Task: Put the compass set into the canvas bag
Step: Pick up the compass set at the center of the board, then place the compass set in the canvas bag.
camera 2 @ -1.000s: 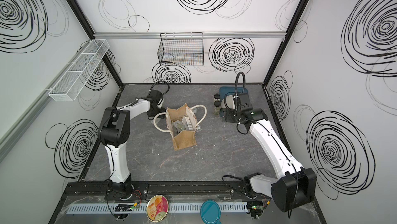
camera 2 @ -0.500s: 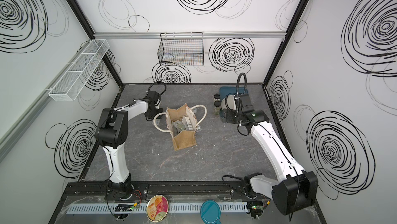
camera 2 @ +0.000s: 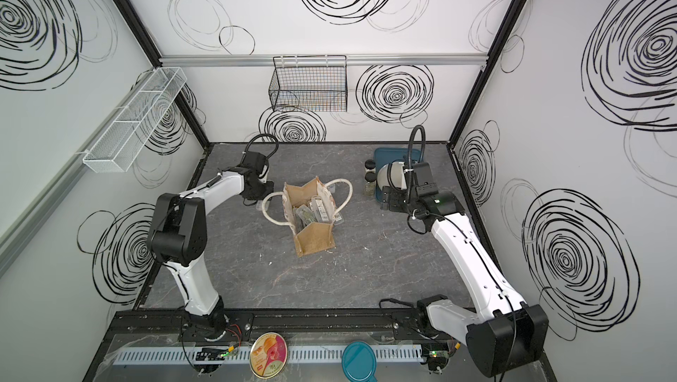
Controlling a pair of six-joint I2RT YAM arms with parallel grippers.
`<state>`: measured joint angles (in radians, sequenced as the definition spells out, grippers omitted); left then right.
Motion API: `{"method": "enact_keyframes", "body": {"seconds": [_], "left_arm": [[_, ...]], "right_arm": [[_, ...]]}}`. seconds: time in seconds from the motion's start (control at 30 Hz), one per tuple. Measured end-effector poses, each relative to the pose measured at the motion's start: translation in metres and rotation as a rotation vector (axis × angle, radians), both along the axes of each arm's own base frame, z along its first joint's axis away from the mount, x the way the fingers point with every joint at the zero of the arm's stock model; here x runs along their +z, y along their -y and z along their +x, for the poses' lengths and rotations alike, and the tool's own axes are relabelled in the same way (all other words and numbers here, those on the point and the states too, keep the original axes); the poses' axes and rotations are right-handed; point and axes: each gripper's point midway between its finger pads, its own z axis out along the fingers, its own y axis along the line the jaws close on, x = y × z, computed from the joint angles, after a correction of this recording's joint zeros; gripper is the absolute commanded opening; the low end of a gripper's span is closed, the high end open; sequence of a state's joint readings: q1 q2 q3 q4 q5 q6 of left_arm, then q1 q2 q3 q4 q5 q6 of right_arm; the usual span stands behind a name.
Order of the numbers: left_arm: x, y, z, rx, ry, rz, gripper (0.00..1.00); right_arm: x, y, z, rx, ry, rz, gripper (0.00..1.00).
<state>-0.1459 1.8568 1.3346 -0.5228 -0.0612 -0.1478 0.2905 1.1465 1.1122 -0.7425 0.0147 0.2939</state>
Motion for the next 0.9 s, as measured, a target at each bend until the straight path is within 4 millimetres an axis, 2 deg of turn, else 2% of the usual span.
{"method": "enact_keyframes", "body": {"seconds": [0.23,0.4,0.53,0.7,0.8,0.9], "left_arm": [[0.07,-0.011,-0.016,0.057,0.154,-0.018,0.29],[0.123,-0.007,-0.037,0.062,0.262,-0.013,0.29],[0.158,0.015,-0.058,0.017,0.325,-0.015,0.29],[0.196,0.057,-0.082,-0.06,0.392,-0.034,0.29],[0.213,0.088,-0.093,-0.112,0.431,-0.067,0.29],[0.22,0.117,-0.102,-0.16,0.443,-0.101,0.29]], "right_arm": [[0.01,0.002,-0.004,-0.001,0.032,0.011,0.95],[0.013,0.002,-0.007,0.007,0.045,0.024,0.95],[0.015,0.0,-0.009,0.016,0.051,0.034,0.95],[0.017,-0.003,-0.011,0.031,0.065,0.052,0.95],[0.016,-0.004,-0.015,0.04,0.067,0.063,0.95],[0.013,-0.005,-0.02,0.045,0.068,0.074,0.95]]}}
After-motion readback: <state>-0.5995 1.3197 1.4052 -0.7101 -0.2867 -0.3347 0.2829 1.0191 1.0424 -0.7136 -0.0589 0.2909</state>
